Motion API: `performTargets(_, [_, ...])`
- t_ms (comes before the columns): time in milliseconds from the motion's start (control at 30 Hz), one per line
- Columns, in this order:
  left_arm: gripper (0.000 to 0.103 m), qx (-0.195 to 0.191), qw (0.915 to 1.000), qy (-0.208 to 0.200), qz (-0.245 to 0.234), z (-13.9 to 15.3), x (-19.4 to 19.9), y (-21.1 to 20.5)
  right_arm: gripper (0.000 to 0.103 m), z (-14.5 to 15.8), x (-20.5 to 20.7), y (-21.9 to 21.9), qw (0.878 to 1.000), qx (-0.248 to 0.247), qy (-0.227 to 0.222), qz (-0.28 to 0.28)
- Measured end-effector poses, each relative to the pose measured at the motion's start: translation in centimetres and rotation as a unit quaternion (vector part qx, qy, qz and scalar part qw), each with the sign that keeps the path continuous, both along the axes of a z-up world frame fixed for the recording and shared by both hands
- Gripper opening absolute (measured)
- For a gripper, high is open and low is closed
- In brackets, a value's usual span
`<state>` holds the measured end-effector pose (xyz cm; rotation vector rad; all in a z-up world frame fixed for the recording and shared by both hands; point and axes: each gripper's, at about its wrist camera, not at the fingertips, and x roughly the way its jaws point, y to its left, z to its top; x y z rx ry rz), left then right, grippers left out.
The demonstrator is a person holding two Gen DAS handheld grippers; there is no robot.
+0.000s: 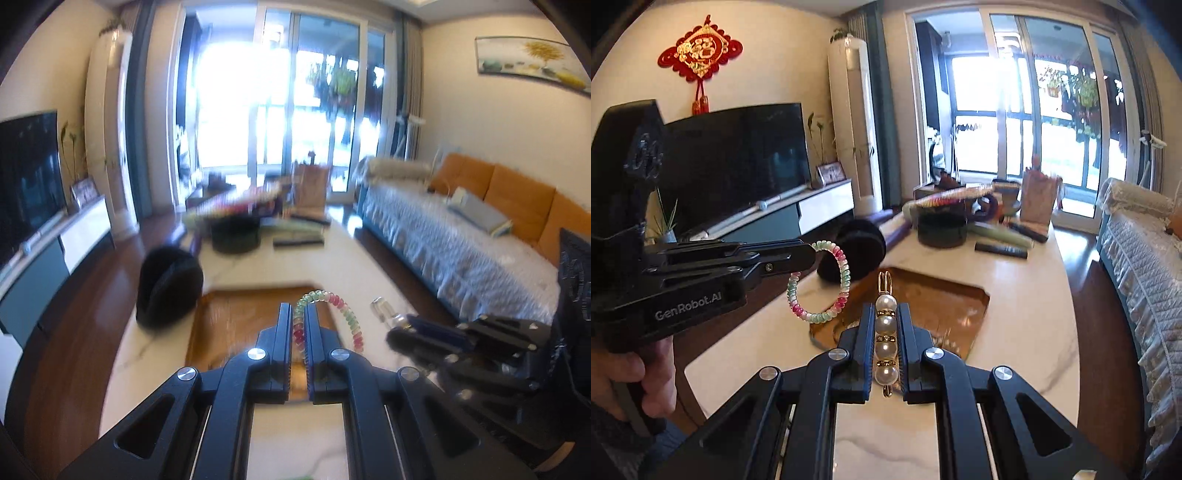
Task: Organize jewelry
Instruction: 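Carry both items into the copper tray and open both tools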
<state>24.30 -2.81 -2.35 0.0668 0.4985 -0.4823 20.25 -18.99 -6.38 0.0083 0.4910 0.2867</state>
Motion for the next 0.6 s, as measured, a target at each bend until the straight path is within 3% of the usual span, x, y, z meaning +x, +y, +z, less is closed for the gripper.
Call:
performTargets(67, [0.006, 0.0, 0.9997, -0.023, 0.007, 1.4, 0.1, -0.4, 0.01, 1.0, 0.9, -0.2, 1.0, 0.014, -0.006, 0.001])
performTargets(167, [0.006, -0.013, 0.9995, -0.027, 0.011, 2.5, 1.1, -0.4, 0.01, 2.2, 2.5, -0.3, 1.0, 0.016, -0.014, 0.0])
performTargets(267, [0.006, 0.006, 0.9993, -0.031, 0.018, 1.7, 3.8, -0.9, 0.01, 2.0, 4.5, -0.3, 1.0, 0.015, -0.011, 0.002])
performTargets(400, [0.006, 0.025, 0.9988, 0.02, 0.037, -2.7, 7.9, -0.6, 0.01, -0.8, 7.5, -1.1, 0.999, 0.037, 0.024, 0.002])
performTargets(600, [0.006, 0.042, 0.9908, 0.116, 0.055, -10.4, 12.9, -0.4, 0.01, -7.7, 11.8, -1.9, 0.992, 0.047, 0.115, 0.004])
